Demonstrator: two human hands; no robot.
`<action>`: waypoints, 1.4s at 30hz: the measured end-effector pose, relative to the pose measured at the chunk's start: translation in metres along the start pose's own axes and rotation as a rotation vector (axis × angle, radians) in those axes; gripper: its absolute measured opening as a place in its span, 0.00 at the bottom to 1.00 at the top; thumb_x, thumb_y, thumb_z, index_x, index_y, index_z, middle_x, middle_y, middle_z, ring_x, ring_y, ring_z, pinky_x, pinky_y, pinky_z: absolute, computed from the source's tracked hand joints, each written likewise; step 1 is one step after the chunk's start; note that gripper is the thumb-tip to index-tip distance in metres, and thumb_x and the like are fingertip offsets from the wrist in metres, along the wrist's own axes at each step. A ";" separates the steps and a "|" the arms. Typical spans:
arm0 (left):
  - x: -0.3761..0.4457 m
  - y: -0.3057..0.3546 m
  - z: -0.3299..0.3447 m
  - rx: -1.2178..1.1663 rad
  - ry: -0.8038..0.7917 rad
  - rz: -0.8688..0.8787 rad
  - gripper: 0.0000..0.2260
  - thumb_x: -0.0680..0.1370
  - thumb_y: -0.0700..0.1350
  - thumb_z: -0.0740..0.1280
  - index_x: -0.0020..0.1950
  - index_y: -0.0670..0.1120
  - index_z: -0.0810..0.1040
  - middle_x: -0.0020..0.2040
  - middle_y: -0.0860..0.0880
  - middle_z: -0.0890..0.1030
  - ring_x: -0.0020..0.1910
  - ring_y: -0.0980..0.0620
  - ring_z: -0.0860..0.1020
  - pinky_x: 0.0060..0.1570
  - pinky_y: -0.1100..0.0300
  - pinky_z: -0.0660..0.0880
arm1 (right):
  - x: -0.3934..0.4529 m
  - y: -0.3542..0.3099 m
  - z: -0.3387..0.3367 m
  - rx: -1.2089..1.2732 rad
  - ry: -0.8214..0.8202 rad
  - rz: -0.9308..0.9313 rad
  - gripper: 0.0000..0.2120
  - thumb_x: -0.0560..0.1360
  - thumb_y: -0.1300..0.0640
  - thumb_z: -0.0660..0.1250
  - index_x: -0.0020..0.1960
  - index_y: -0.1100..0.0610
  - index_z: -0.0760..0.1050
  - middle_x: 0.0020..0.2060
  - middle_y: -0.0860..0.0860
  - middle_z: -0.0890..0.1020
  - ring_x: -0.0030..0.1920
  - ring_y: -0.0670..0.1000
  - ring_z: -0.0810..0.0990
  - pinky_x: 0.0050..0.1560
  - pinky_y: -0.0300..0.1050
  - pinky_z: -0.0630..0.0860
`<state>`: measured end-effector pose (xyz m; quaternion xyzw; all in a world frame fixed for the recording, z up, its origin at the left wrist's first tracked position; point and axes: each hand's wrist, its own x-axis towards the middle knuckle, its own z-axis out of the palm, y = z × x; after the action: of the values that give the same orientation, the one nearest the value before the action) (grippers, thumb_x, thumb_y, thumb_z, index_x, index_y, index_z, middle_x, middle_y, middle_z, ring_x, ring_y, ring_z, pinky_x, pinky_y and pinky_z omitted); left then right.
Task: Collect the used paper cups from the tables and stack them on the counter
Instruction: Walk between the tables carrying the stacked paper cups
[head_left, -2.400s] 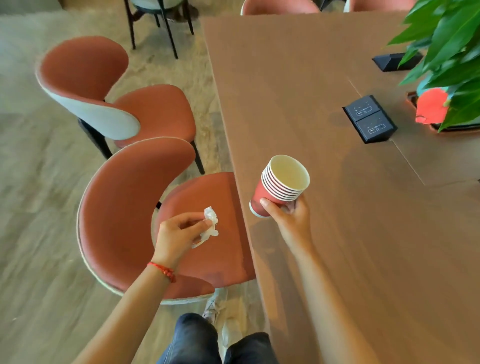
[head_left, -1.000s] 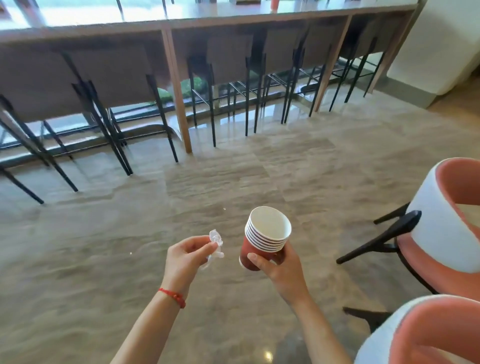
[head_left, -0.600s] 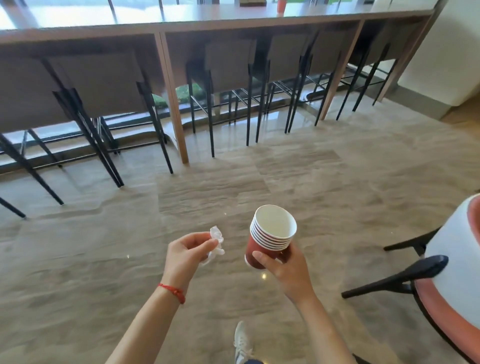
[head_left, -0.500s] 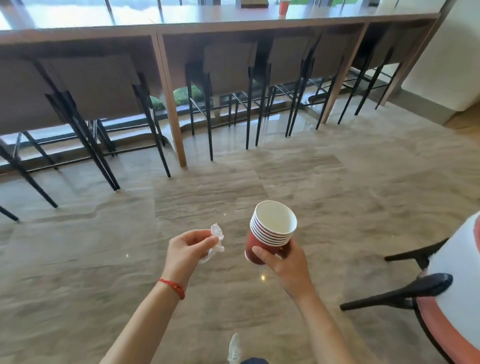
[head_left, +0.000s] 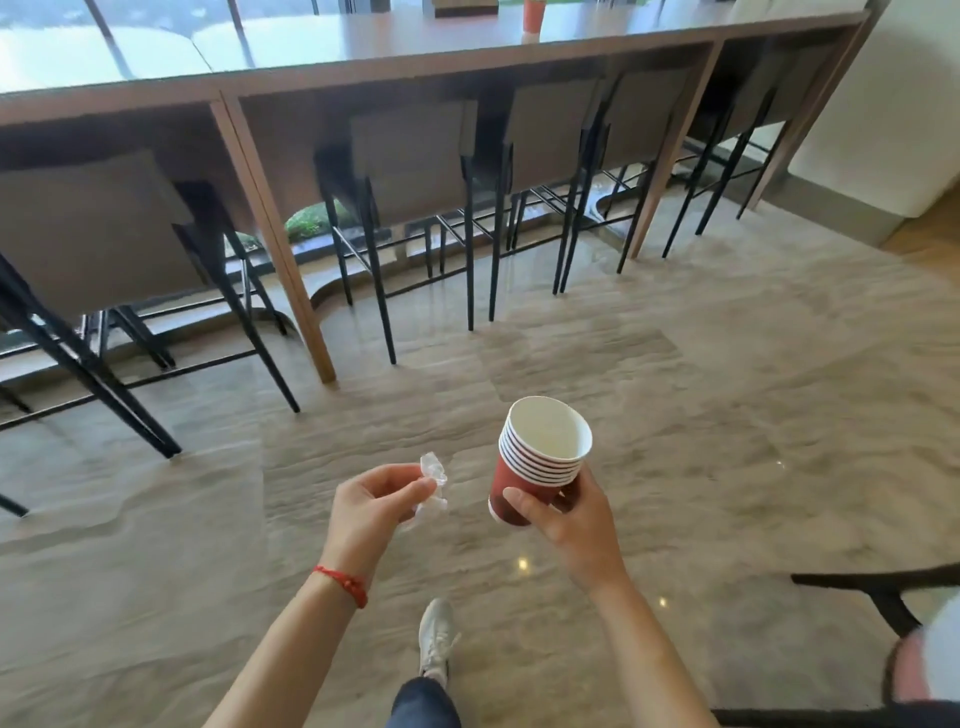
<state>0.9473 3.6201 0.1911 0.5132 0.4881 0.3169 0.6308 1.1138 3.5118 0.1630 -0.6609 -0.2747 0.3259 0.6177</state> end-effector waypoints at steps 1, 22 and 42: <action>0.022 0.006 0.004 -0.002 -0.008 0.001 0.06 0.69 0.36 0.73 0.37 0.48 0.83 0.28 0.56 0.82 0.25 0.64 0.74 0.28 0.72 0.71 | 0.022 -0.001 0.004 0.003 0.011 -0.003 0.23 0.61 0.61 0.79 0.53 0.52 0.76 0.47 0.47 0.84 0.49 0.46 0.83 0.49 0.39 0.78; 0.404 0.132 0.161 0.049 -0.136 0.065 0.03 0.69 0.39 0.74 0.40 0.47 0.84 0.32 0.55 0.84 0.29 0.64 0.77 0.30 0.72 0.73 | 0.416 -0.058 -0.010 0.005 0.158 -0.079 0.21 0.64 0.66 0.77 0.54 0.56 0.76 0.46 0.46 0.83 0.44 0.38 0.82 0.42 0.29 0.75; 0.751 0.268 0.317 0.015 -0.127 0.158 0.04 0.70 0.39 0.73 0.39 0.47 0.84 0.30 0.55 0.82 0.27 0.64 0.76 0.29 0.72 0.71 | 0.817 -0.125 -0.028 -0.047 0.118 -0.141 0.22 0.64 0.62 0.77 0.56 0.56 0.75 0.49 0.49 0.83 0.47 0.41 0.81 0.45 0.32 0.76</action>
<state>1.5154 4.2621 0.2286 0.5740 0.4073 0.3289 0.6296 1.6602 4.1304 0.2138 -0.6721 -0.2911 0.2354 0.6388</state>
